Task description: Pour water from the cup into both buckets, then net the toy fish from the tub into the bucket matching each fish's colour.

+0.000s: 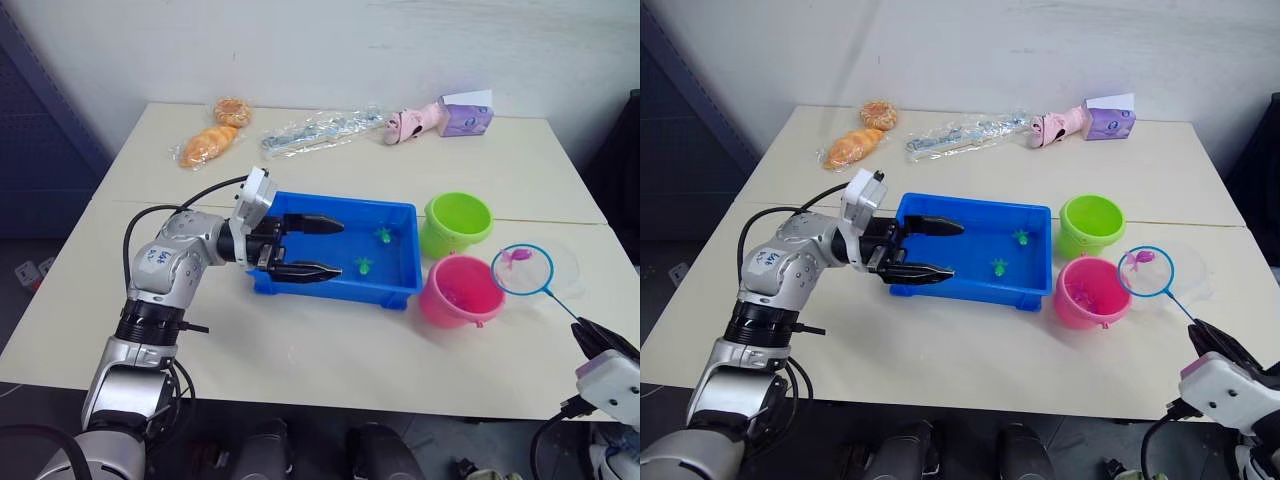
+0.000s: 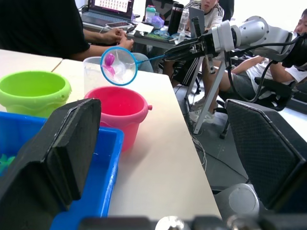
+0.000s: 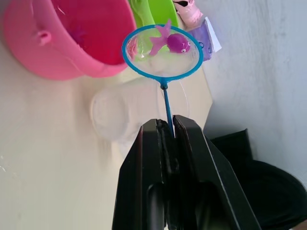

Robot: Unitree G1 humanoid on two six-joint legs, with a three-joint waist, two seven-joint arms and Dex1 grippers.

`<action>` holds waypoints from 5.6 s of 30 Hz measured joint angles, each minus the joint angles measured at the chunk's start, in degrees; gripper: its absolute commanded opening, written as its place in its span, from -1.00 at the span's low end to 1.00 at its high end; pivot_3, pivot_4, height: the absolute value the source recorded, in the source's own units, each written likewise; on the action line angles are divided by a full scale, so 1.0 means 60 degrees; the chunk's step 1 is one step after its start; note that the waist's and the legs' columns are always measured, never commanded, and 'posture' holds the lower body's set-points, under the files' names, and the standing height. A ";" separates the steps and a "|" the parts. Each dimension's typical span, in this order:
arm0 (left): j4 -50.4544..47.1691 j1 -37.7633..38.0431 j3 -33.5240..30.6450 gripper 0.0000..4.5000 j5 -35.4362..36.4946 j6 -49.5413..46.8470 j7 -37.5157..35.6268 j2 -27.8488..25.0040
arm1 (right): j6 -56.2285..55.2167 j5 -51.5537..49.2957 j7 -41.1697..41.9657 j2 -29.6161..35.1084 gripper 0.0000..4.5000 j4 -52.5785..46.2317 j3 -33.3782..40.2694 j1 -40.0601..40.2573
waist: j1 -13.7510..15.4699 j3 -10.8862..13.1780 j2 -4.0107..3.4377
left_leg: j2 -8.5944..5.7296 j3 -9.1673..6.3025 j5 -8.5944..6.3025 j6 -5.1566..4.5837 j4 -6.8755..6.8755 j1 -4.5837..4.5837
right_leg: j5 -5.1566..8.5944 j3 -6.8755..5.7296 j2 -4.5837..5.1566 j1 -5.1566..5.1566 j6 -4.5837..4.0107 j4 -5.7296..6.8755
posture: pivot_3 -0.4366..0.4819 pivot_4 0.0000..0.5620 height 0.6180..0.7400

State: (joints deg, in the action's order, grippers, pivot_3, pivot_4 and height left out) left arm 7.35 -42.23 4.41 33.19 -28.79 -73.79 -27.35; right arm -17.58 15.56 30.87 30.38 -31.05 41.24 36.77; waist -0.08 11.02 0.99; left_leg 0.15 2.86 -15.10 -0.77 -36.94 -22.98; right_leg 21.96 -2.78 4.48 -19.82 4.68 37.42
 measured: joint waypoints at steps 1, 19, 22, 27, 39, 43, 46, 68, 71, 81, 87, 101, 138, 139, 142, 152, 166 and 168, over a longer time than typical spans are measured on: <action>0.0000 -0.0002 -0.0002 0.98 -0.0009 0.0007 0.0009 -0.0047 | -0.0487 0.0437 -0.0288 0.0131 -1.00 0.0215 -0.0044 -0.0007 | 0.0000 0.0000 -0.0001 | -0.0002 0.0000 0.0000 0.0000 -0.0002 0.0001 | 0.0000 0.0001 0.0002 0.0002 0.0000 0.0000 | -0.05 -0.47 1.00; -0.0317 0.0191 -0.0084 0.98 -0.0016 -0.0016 0.0330 -0.0034 | -0.3072 0.5137 -0.3561 0.1000 -1.00 0.1224 -0.0108 -0.0294 | 0.0009 -0.0001 -0.0003 | -0.0002 0.0000 0.0004 0.0006 -0.0001 0.0016 | 0.0001 0.0001 -0.0001 0.0018 -0.0001 -0.0001 | -0.05 -0.47 1.00; -0.0316 0.0191 -0.0129 0.98 -0.0017 -0.0015 0.0332 -0.0034 | -0.3112 0.5580 -0.4022 0.1080 -1.00 0.1241 -0.0101 -0.0295 | 0.0000 -0.0002 -0.0003 | -0.0001 0.0001 0.0005 0.0008 -0.0001 0.0018 | 0.0001 0.0002 -0.0002 0.0019 -0.0001 0.0000 | -0.05 -0.47 1.00; -0.0316 0.0192 -0.0180 0.98 -0.0017 -0.0015 0.0337 -0.0034 | -0.3091 0.5751 -0.4301 0.1248 -1.00 0.1247 -0.0092 -0.0298 | 0.0007 -0.0002 -0.0003 | -0.0002 0.0000 0.0005 0.0008 -0.0001 0.0023 | 0.0001 0.0002 -0.0002 0.0023 -0.0001 0.0000 | -0.05 -0.47 1.00; 0.0510 0.1078 -0.1092 0.98 -0.0155 0.0319 0.0491 -0.0916 | 0.0380 -0.2537 -0.1061 0.2288 -1.00 -0.0918 -0.1353 -0.1837 | -0.0237 0.0001 -0.0001 | 0.0015 0.0002 0.0001 -0.0001 0.0017 0.0097 | 0.0000 0.0006 -0.0002 0.0090 -0.0002 0.0002 | -0.05 -0.47 1.00; 0.0807 0.1676 -0.1701 0.98 -0.0312 0.0642 0.0749 -0.1513 | 0.3658 -0.5121 0.0014 0.3304 -1.00 -0.1571 -0.3449 -0.3782 | -0.0243 0.0005 0.0008 | 0.0026 -0.0009 -0.0016 -0.0030 0.0018 0.0092 | 0.0000 -0.0001 0.0002 0.0081 -0.0006 0.0003 | -0.05 -0.47 1.00; 0.0962 0.1892 -0.2295 0.98 -0.0348 0.0905 0.1121 -0.1700 | 0.5784 -0.6106 0.0030 0.3147 -1.00 -0.1532 -0.5043 -0.5763 | -0.0215 0.0009 0.0005 | 0.0025 -0.0013 -0.0026 -0.0046 0.0008 0.0066 | 0.0000 -0.0006 0.0010 0.0054 -0.0010 0.0004 | -0.05 -0.47 1.00; 0.0064 0.3227 -0.3248 0.98 -0.0545 0.0728 0.1641 -0.3439 | 1.0660 -0.4751 0.0915 0.0135 -1.00 0.5142 -1.1074 -1.4009 | -0.0267 0.0010 0.0007 | -0.0012 -0.0020 -0.0021 -0.0034 -0.0025 -0.0080 | -0.0003 -0.0024 0.0044 -0.0102 -0.0014 0.0065 | -0.05 -0.47 1.00; 0.0284 0.2382 -0.2623 0.98 -0.0972 0.0838 0.0988 -0.4055 | 1.0365 -0.4193 0.1102 -0.0186 -1.00 0.6039 -1.1400 -1.4467 | -0.0268 0.0010 0.0006 | -0.0021 -0.0014 -0.0019 -0.0037 -0.0022 -0.0080 | -0.0003 -0.0019 0.0048 -0.0107 -0.0014 0.0070 | -0.05 -0.47 1.00; 0.2537 -0.0372 -0.0790 0.98 -0.2459 0.1988 -0.0668 -0.4360 | 0.9333 -0.3154 0.1285 -0.2081 -1.00 0.8578 -1.1660 -1.5476 | -0.0425 0.0010 0.0006 | -0.0009 0.0014 -0.0011 -0.0024 -0.0021 -0.0107 | -0.0003 -0.0017 0.0026 -0.0145 -0.0014 0.0113 | -0.05 -0.47 1.00; 0.2859 -0.0622 -0.0351 0.98 -0.2912 0.2256 -0.0875 -0.3877 | 0.8432 -0.2734 0.0904 -0.3197 -1.00 1.0008 -1.1303 -1.5767 | -0.0501 0.0010 0.0007 | -0.0009 0.0009 -0.0011 -0.0025 -0.0027 -0.0117 | -0.0003 -0.0018 0.0029 -0.0147 -0.0014 0.0112 | -0.05 -0.47 1.00; 0.1951 -0.0079 -0.0468 0.98 -0.2927 0.1684 -0.0493 -0.3792 | 0.7616 -0.2444 0.1060 -0.3541 -1.00 0.9442 -1.0665 -1.5109 | -0.0658 0.0010 0.0007 | 0.0012 0.0018 0.0006 0.0005 -0.0024 -0.0120 | -0.0003 -0.0002 0.0015 -0.0205 -0.0014 0.0207 | -0.05 -0.47 1.00; 0.0436 0.0956 -0.1000 0.98 -0.0895 0.1373 -0.0420 -0.0905 | 1.3365 -0.6061 0.2465 0.2254 -1.00 -0.2734 -0.3820 -0.8423 | -0.0203 0.0004 0.0014 | -0.0010 -0.0002 0.0029 -0.0031 -0.0055 -0.0182 | -0.0004 -0.0008 0.0027 -0.0201 -0.0014 0.0160 | -0.05 -0.47 1.00; 0.0367 0.0891 -0.0905 0.98 -0.0877 0.1371 -0.0411 -0.0673 | 1.3349 -0.6157 0.2445 0.2284 -1.00 -0.3001 -0.3102 -0.7964 | -0.0188 0.0004 0.0015 | -0.0012 -0.0004 0.0031 -0.0030 -0.0052 -0.0183 | -0.0005 -0.0010 0.0026 -0.0197 -0.0012 0.0150 | -0.05 -0.47 1.00; 0.0359 0.0862 -0.0854 0.98 -0.0865 0.1361 -0.0404 -0.0602 | 1.3338 -0.6210 0.2467 0.2293 -1.00 -0.3128 -0.2578 -0.7619 | -0.0232 0.0004 0.0015 | -0.0009 -0.0002 0.0033 -0.0028 -0.0054 -0.0180 | -0.0006 -0.0008 0.0021 -0.0194 -0.0012 0.0148 | -0.05 -0.47 1.00; 0.0300 0.0755 -0.0024 0.98 -0.0786 0.1376 -0.0620 0.0468 | 1.1270 -0.5689 0.3324 0.1382 -1.00 -0.3730 0.2113 -0.2819 | 0.0040 0.0001 0.0010 | -0.0024 -0.0012 0.0028 -0.0044 -0.0022 -0.0032 | -0.0009 -0.0008 0.0018 -0.0023 -0.0002 0.0047 | -0.05 -0.47 1.00; 0.0675 0.0703 0.0208 0.98 -0.0967 0.1799 -0.0570 0.0822 | 0.5135 -0.3498 0.2580 -0.0448 -1.00 -0.2731 0.1039 -0.0547 | 0.0003 -0.0001 0.0007 | -0.0015 -0.0013 0.0023 -0.0023 -0.0016 0.0007 | -0.0008 -0.0003 0.0013 0.0006 -0.0001 0.0037 | -0.05 -0.47 1.00; 0.0685 0.0706 0.0215 0.98 -0.1076 0.1826 -0.0492 0.0825 | 0.3878 -0.2635 0.2134 -0.0609 -1.00 -0.2241 0.0524 -0.0260 | 0.0008 -0.0001 0.0005 | -0.0016 -0.0013 0.0023 -0.0021 -0.0017 0.0007 | -0.0008 -0.0003 0.0013 0.0008 -0.0001 0.0035 | -0.05 -0.47 1.00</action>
State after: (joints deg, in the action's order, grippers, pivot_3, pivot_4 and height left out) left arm 11.46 -37.99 5.70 26.74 -17.83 -76.74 -22.39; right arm 5.69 -0.26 43.68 26.72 -44.50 44.38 35.21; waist -0.04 11.01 1.01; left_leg 0.05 2.78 -14.96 -0.89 -37.04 -22.94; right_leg 21.91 -2.80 4.56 -19.77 4.68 37.63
